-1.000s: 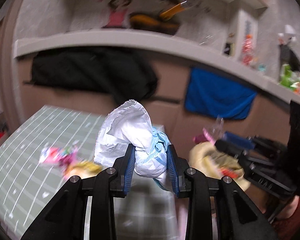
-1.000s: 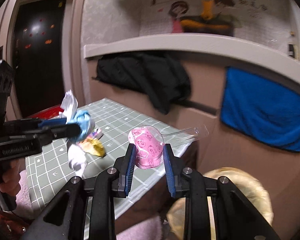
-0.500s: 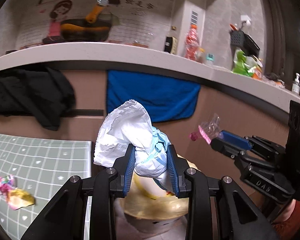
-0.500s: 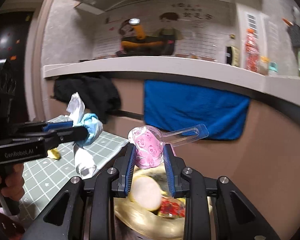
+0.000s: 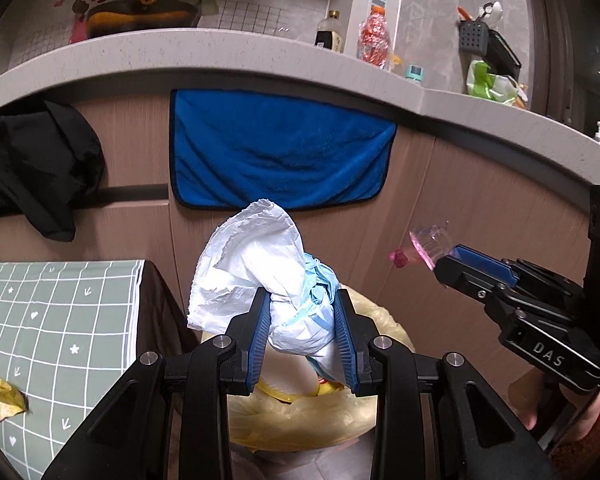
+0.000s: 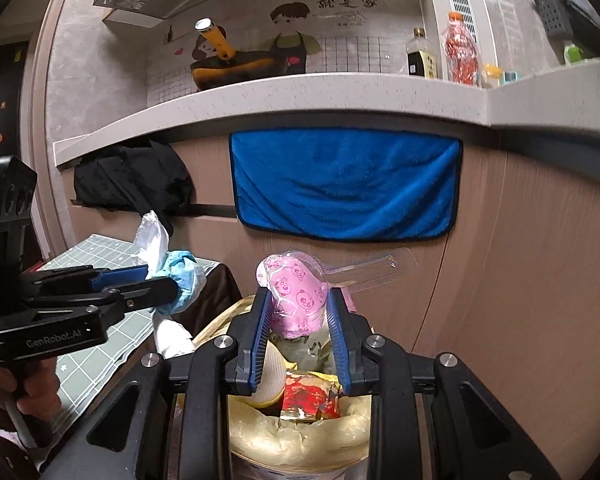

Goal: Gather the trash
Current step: 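Carry the tissue with the left gripper while the right gripper carries the comb to the bin, then open the left gripper over the bin while the right gripper releases the comb into it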

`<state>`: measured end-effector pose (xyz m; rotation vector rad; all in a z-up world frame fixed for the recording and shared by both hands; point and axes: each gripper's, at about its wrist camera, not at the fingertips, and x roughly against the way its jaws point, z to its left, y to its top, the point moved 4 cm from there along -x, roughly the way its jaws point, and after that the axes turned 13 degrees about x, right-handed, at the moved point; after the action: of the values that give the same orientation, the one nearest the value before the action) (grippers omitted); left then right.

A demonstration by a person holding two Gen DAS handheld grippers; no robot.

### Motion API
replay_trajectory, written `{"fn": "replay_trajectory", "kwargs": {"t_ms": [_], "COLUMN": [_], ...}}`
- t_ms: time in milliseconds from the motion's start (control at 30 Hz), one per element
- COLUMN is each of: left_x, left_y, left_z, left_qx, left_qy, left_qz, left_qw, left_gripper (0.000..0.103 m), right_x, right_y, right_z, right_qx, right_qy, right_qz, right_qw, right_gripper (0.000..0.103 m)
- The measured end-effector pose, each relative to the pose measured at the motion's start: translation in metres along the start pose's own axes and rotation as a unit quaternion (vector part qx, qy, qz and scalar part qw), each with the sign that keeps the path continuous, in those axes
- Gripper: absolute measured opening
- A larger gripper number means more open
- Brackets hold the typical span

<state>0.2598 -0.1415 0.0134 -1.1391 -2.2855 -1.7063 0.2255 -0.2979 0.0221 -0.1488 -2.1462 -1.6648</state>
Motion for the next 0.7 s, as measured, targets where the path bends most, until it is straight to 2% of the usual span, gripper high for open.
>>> {"fn": "replay_trajectory", "kwargs": {"t_ms": [300, 567, 700], "left_x": [-0.026, -0.057, -0.067], "left_y": [-0.009, -0.02, -0.025], "left_z": [0.016, 0.033, 0.038], "left_qx": [0.011, 0.044, 0.05], "left_qy": [0.015, 0.014, 0.015], "left_qz": [0.021, 0.075, 0.088], "left_qw": [0.9996, 0.9961, 0.9947], "left_gripper": [0.032, 0.032, 0.032], "right_x": [-0.025, -0.052, -0.061], "right_y": [-0.018, -0.031, -0.038], "right_z": [-0.003, -0.006, -0.01], "right_qx": [-0.017, -0.032, -0.042], "right_qy": [0.013, 0.029, 0.034], "right_qz": [0.023, 0.047, 0.056], "right_qw": [1.0, 0.998, 0.997], "right_gripper": [0.026, 0.026, 0.026]}}
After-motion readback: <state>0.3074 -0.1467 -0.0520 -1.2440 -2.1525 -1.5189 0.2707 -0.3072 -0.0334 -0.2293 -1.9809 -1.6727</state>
